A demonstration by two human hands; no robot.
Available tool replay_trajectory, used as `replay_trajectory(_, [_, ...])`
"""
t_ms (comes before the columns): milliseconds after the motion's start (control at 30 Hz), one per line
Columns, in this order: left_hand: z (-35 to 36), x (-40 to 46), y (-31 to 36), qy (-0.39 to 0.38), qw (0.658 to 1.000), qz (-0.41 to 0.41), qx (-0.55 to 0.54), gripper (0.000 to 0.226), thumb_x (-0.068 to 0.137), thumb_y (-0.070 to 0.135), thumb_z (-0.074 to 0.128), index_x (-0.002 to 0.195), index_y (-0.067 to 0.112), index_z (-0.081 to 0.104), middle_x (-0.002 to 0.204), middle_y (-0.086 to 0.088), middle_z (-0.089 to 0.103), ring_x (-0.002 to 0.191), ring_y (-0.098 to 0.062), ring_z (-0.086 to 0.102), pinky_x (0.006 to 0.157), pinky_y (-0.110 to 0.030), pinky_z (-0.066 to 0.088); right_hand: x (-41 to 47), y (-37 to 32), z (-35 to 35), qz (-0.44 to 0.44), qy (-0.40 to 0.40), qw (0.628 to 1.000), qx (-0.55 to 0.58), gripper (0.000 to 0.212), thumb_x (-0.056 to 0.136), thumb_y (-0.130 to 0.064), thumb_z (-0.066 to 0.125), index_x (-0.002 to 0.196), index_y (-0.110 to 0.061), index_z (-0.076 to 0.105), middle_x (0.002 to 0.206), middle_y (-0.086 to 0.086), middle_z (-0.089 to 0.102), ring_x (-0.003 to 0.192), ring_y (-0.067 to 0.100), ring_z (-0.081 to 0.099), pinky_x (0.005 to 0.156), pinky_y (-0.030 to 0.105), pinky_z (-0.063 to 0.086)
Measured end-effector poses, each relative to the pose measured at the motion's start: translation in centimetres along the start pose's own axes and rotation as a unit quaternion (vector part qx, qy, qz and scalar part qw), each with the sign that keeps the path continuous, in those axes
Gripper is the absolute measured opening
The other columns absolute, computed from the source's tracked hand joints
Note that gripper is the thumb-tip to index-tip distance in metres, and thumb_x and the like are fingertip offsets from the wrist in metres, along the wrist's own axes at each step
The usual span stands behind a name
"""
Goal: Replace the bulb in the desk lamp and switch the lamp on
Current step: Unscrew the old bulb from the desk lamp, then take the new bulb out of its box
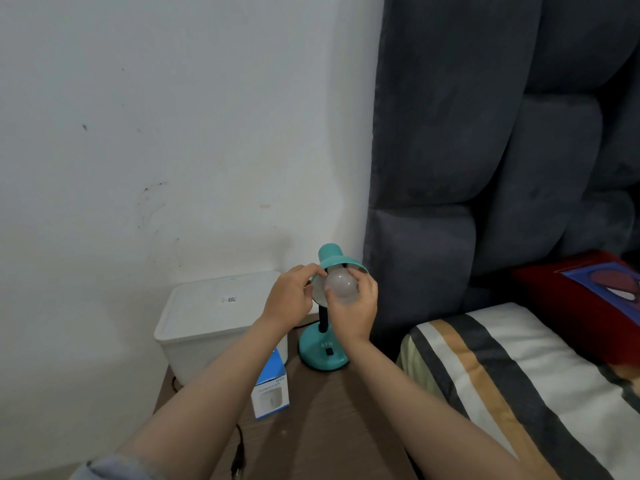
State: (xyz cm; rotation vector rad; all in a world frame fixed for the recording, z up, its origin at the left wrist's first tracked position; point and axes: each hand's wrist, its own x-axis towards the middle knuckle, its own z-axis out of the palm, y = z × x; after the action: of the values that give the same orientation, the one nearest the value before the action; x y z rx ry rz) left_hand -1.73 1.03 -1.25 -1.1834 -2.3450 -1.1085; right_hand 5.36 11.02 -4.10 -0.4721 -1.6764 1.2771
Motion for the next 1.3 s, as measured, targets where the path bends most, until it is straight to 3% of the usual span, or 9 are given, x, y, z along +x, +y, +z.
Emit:
replay_trajectory(133, [0.1, 0.0, 0.0, 0.003, 1.0, -0.005, -0.001, 0.045, 0.075, -0.009, 0.05, 0.099, 0.028, 0.057, 0.089, -0.008, 0.063, 0.079, -0.024, 0.059, 0.072, -0.047, 0.053, 0.1, 0.3, 0.2, 0.047, -0.004, 0.999, -0.007, 0.052, 0.074, -0.027, 0.076, 0.121, -0.019, 0.055, 0.118, 0.003, 0.061, 0.108, 0.019, 0.057, 0.093, 0.039, 0.05])
replay_trajectory(367, [0.0, -0.2, 0.2, 0.007, 1.0, 0.01, 0.015, 0.043, 0.076, -0.008, 0.051, 0.101, 0.027, 0.057, 0.086, -0.007, 0.062, 0.076, -0.022, 0.057, 0.07, -0.045, 0.053, 0.2, 0.7, -0.2, -0.036, -0.053, 0.997, -0.041, 0.044, 0.073, -0.002, 0.069, 0.113, -0.019, 0.062, 0.124, 0.005, 0.049, 0.115, 0.021, 0.051, 0.098, 0.042, 0.048])
replay_trajectory(500, [-0.1, -0.2, 0.2, 0.007, 1.0, 0.005, 0.01, 0.044, 0.075, -0.009, 0.05, 0.1, 0.028, 0.057, 0.085, -0.007, 0.062, 0.077, -0.022, 0.057, 0.071, -0.045, 0.052, -0.3, 0.5, -0.2, 0.005, -0.034, 0.999, -0.022, 0.049, 0.076, -0.019, 0.075, 0.122, -0.021, 0.057, 0.128, 0.006, 0.045, 0.116, 0.017, 0.048, 0.097, 0.033, 0.047])
replay_trajectory(667, [-0.2, -0.2, 0.3, 0.007, 1.0, 0.004, 0.009, 0.045, 0.075, -0.009, 0.05, 0.099, 0.028, 0.057, 0.085, -0.008, 0.062, 0.076, -0.023, 0.058, 0.071, -0.046, 0.052, 0.1, 0.5, 0.0, 0.043, -0.026, 0.998, -0.026, 0.048, 0.079, -0.023, 0.072, 0.124, -0.018, 0.054, 0.12, 0.007, 0.052, 0.107, 0.022, 0.056, 0.091, 0.043, 0.051])
replay_trajectory(833, [-0.4, 0.0, 0.3, 0.002, 1.0, 0.004, 0.005, 0.042, 0.076, -0.006, 0.052, 0.1, 0.028, 0.057, 0.087, -0.009, 0.062, 0.077, -0.024, 0.059, 0.071, -0.046, 0.053, -0.1, 1.0, -0.6, -0.117, -0.057, 0.978, -0.162, 0.051, 0.066, 0.012, 0.057, 0.103, -0.022, 0.065, 0.122, 0.003, 0.05, 0.101, 0.027, 0.045, 0.078, 0.021, 0.04])
replay_trajectory(1000, [-0.3, 0.0, 0.2, 0.005, 1.0, 0.004, 0.002, 0.043, 0.077, -0.008, 0.052, 0.101, 0.028, 0.058, 0.088, -0.008, 0.062, 0.079, -0.024, 0.059, 0.072, -0.046, 0.054, -0.4, 1.1, -1.1, -0.101, -0.051, 0.982, -0.152, 0.051, 0.068, 0.007, 0.062, 0.107, -0.026, 0.063, 0.123, 0.0, 0.048, 0.104, 0.021, 0.044, 0.078, 0.022, 0.038])
replay_trajectory(1100, [-0.3, -0.1, 0.2, 0.001, 1.0, 0.002, -0.001, 0.044, 0.076, -0.009, 0.052, 0.102, 0.026, 0.058, 0.091, -0.007, 0.062, 0.08, -0.024, 0.059, 0.072, -0.046, 0.053, -0.7, 1.4, -1.6, -0.097, -0.057, 0.987, -0.111, 0.048, 0.07, 0.001, 0.067, 0.111, -0.023, 0.061, 0.121, 0.001, 0.046, 0.109, 0.02, 0.05, 0.079, 0.006, 0.039])
replay_trajectory(1200, [-0.4, -0.7, 0.7, -0.001, 1.0, 0.006, 0.001, 0.049, 0.077, -0.01, 0.051, 0.112, 0.023, 0.059, 0.108, -0.008, 0.062, 0.095, -0.025, 0.059, 0.085, -0.041, 0.052, -1.7, 1.5, -2.2, -0.091, -0.062, 0.991, -0.083, 0.046, 0.072, -0.006, 0.071, 0.114, -0.023, 0.059, 0.119, -0.001, 0.044, 0.108, 0.012, 0.051, 0.081, 0.001, 0.039])
replay_trajectory(1300, [-0.3, -2.5, 1.0, -0.015, 1.0, -0.022, 0.011, 0.055, 0.081, -0.005, 0.052, 0.127, 0.025, 0.05, 0.136, -0.011, 0.047, 0.126, -0.024, 0.043, 0.101, -0.027, 0.035, -3.1, 1.4, -3.0, -0.077, -0.056, 0.994, -0.054, 0.047, 0.073, -0.01, 0.073, 0.115, -0.023, 0.056, 0.117, -0.003, 0.043, 0.104, 0.005, 0.051, 0.083, 0.007, 0.044])
